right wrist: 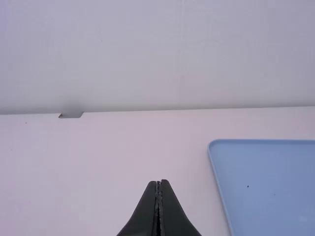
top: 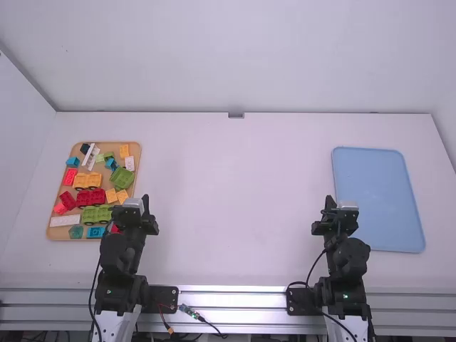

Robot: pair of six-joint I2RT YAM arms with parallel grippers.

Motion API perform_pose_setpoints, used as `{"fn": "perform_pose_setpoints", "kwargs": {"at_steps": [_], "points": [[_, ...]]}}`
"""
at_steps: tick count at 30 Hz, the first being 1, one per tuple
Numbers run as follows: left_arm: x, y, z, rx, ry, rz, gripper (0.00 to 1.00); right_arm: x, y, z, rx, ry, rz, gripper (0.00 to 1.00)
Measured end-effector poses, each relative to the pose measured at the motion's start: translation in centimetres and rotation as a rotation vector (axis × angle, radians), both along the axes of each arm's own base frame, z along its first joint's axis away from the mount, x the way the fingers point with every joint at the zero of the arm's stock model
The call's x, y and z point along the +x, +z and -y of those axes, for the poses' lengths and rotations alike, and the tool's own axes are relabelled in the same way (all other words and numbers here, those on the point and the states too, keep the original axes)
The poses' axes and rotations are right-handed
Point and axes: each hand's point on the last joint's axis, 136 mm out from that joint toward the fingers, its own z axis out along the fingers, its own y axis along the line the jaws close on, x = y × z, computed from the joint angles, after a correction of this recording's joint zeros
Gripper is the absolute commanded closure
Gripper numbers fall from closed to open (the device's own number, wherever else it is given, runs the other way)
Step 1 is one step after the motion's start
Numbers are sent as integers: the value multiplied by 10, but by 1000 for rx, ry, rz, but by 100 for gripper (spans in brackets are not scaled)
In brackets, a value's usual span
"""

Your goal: Assemble lego blocks to make yellow taxi

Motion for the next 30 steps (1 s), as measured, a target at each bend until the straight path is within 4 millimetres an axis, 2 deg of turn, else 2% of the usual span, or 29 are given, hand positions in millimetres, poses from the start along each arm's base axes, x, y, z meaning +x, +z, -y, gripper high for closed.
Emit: {"fn": "perform_pose_setpoints", "kwargs": {"at_steps": [11,17,26,30], "points": [[0,-3,0,0,0,-12,96,1,-4,0,-1,1,-17,95],[1,-10,0,-2,-1,-56,89,1,-13,-1,3,4,-85,88],[3,6,2,-21,-5,-70,76,6,2,-2,15,11,-147,75],[6,15,3,-37,-7,-84,67,12,10,-7,31,33,-192,67]]}}
